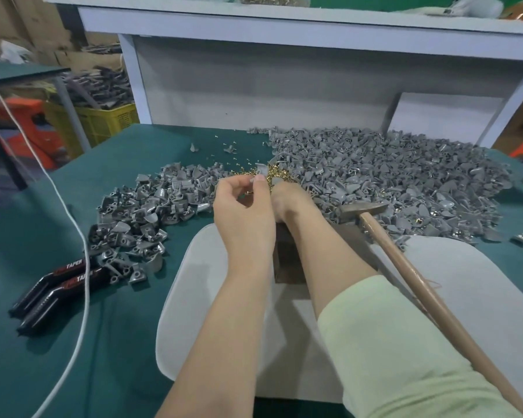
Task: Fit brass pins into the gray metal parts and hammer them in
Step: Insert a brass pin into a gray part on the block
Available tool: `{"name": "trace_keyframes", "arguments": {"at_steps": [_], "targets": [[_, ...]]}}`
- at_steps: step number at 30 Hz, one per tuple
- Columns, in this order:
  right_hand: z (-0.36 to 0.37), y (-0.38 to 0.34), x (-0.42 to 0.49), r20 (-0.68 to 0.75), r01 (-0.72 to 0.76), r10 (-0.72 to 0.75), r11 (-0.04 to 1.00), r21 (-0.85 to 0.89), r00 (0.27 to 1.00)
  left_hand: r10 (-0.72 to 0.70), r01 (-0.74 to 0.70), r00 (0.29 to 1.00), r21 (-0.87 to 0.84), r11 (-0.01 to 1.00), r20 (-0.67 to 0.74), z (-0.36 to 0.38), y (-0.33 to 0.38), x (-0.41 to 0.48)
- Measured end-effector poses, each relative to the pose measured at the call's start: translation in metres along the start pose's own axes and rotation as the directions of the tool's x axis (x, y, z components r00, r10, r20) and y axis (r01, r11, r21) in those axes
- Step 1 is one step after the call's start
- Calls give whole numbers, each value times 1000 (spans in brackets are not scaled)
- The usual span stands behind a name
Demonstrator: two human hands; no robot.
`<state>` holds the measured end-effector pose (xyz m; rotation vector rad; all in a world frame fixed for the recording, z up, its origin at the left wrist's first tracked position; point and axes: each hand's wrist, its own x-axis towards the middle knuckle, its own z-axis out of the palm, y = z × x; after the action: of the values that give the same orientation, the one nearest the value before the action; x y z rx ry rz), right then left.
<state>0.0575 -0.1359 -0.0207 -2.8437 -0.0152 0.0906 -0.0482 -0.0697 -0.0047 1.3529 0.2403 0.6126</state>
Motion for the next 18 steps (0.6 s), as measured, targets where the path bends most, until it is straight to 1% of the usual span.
{"name": "trace_keyframes", "arguments": {"at_steps": [4,6,9,11,13,16,17,18], "targets": [[-3,0,-2,-3,31,-31,999,-29,1000,-7,6,1000,-28,1000,-9,-1,0,1],[-4,1,1,29,19,-17,998,-57,999,-12,11,1000,-30,999,-6,-1,-1,2],[-5,3,7,91,-14,28,989,-147,995,-23,23,1000,-31,999,-7,-1,-2,2],[-5,1,6,120,9,17,977,-213,993,-30,30,999,-33,999,-10,-1,-2,2],[-4,0,7,119,26,3,970,-242,993,-35,34,999,-40,999,-19,-2,-3,2],[-3,1,6,105,19,2,980,-199,994,-57,55,998,-55,997,-40,-3,-3,3],[-3,2,6,80,23,-10,988,-154,997,-67,65,997,-60,996,-44,-3,-3,4],[-5,3,5,40,19,-16,997,-68,999,-77,74,996,-65,995,-45,-3,-3,4]]}}
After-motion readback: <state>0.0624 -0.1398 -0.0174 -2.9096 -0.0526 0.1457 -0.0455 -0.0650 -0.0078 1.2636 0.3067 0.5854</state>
